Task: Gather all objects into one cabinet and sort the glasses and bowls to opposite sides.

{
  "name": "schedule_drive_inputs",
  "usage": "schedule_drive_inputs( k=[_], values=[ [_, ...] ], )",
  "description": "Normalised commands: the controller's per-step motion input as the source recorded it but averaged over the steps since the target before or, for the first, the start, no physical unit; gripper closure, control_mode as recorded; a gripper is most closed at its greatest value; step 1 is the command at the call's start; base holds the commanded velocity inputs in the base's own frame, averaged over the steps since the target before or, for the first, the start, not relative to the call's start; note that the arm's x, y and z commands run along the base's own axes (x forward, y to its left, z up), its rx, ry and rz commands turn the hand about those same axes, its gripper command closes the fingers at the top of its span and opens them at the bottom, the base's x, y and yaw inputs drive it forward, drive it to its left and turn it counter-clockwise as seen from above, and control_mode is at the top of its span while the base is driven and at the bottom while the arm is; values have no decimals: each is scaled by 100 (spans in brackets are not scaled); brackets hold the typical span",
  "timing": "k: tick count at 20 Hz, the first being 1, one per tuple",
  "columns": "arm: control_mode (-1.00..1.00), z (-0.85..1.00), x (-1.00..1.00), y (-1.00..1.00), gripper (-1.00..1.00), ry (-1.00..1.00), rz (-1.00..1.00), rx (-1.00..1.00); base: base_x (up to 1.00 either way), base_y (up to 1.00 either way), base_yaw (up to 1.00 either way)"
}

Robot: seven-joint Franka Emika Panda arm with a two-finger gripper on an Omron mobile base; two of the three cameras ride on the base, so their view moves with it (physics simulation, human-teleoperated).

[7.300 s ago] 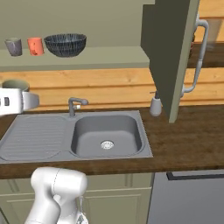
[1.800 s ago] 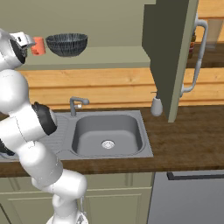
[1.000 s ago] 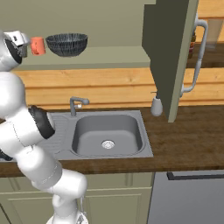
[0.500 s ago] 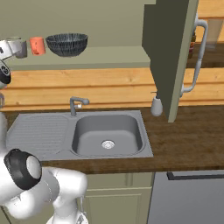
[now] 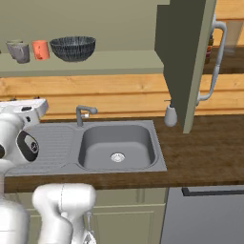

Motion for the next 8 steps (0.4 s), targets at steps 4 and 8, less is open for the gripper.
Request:
schedule_drive_inputs(
  k=[4, 8],
  values=[
    [-100, -100, -100, -85, -100, -6, 3, 18, 0, 0, 0],
    [-100, -100, -100, -60, -100, 0, 3, 13, 0, 0, 0]
  ],
)
